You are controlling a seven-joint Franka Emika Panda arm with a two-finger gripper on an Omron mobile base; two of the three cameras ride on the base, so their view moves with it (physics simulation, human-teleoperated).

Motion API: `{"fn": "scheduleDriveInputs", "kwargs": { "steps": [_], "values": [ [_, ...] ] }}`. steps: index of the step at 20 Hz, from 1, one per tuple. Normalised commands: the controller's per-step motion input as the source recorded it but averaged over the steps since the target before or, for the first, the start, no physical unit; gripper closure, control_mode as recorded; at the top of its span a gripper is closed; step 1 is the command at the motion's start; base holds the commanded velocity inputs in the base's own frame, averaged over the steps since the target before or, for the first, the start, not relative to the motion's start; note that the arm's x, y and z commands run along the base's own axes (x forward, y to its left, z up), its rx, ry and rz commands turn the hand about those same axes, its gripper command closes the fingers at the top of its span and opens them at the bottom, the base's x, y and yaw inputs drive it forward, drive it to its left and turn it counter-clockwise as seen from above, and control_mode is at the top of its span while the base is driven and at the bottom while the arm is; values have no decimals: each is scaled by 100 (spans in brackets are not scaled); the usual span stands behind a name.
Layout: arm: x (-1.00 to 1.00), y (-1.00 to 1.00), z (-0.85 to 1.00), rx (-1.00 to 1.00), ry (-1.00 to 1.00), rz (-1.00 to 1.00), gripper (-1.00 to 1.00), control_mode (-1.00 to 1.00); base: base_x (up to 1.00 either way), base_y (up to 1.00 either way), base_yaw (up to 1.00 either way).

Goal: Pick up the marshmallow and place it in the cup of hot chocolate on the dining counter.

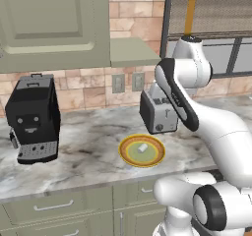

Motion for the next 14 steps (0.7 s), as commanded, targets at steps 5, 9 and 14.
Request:
{"fn": "scheduleDriveInputs", "kwargs": {
  "steps": [5,9,14],
  "values": [
    [-50,16,-11,6,-1,0,-100,-100,0,0,0],
    [-71,16,-54,10,4,-5,-100,-100,0,0,0],
    [-52,34,-53,0,18,-37,-100,-100,0,0,0]
  ]
}}
